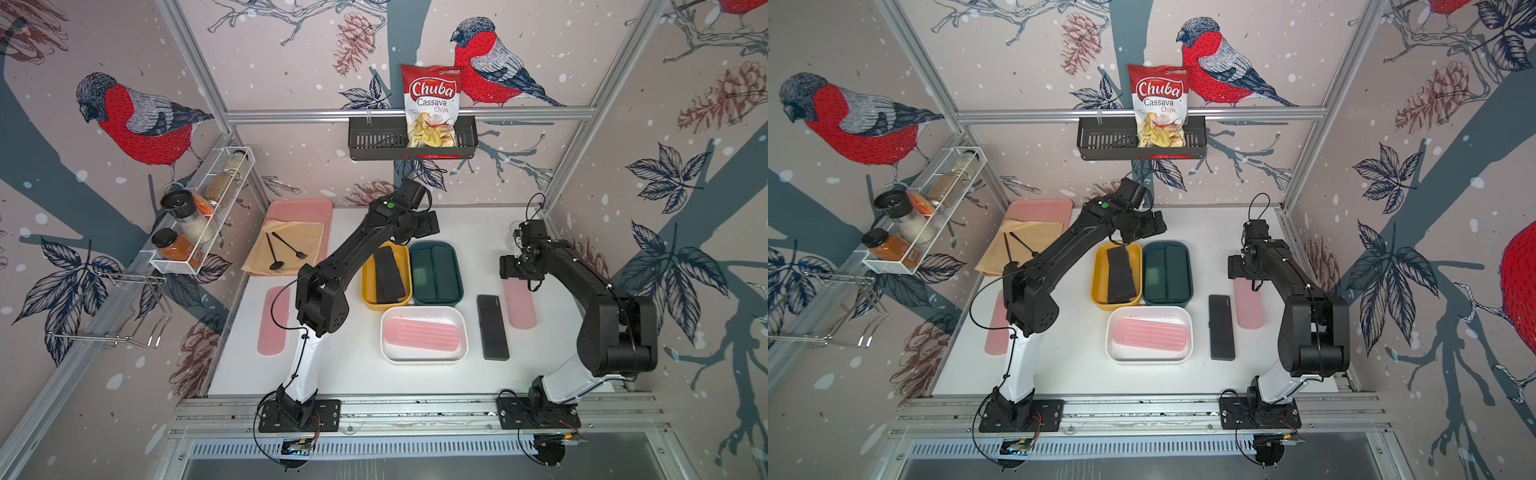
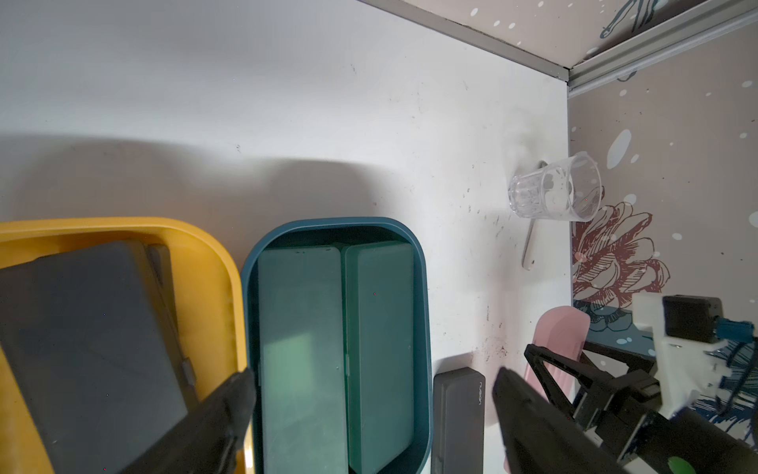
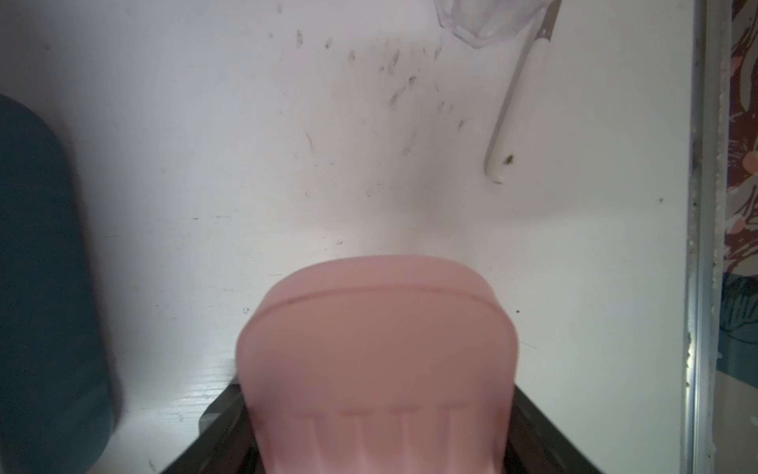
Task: Place the pencil cases by color into the storage box
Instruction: Pick up the pencil case from the center of the board.
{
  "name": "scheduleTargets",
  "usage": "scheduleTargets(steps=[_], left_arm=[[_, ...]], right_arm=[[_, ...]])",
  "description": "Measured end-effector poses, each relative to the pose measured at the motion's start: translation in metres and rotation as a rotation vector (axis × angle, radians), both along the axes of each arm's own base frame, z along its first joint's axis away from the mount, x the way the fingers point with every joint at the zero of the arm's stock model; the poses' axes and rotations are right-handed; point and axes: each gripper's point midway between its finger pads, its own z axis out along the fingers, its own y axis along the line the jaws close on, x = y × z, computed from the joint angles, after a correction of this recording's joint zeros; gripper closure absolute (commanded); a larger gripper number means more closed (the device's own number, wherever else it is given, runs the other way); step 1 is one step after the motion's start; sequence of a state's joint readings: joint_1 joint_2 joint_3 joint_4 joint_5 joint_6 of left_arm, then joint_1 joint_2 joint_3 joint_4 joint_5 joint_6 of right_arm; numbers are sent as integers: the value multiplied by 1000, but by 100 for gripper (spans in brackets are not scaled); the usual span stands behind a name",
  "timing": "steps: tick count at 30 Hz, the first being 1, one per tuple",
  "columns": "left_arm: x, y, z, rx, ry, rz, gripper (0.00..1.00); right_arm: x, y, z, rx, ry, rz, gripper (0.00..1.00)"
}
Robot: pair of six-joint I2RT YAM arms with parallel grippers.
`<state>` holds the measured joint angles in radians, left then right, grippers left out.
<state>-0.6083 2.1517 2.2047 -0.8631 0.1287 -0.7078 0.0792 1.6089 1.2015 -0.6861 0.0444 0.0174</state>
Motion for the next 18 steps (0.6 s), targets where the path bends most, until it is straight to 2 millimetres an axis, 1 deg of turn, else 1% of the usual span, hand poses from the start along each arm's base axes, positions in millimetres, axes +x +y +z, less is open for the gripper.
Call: scheduleTargets(steps=[3,6,13,18], left_arm=[[0,7,3,-1,-7,15,5],[-1,17,5,10,-11,33,5],[-7,35,10,8,-12,70,5],[-6,50,13,12,-27,107,5]], right_arm=[[6,12,13,2,-32,54,44],[8,27,24,12,-62,117,45],[5,67,45,32,-119,304,45],[-2,102,59,56,-158,465,45]])
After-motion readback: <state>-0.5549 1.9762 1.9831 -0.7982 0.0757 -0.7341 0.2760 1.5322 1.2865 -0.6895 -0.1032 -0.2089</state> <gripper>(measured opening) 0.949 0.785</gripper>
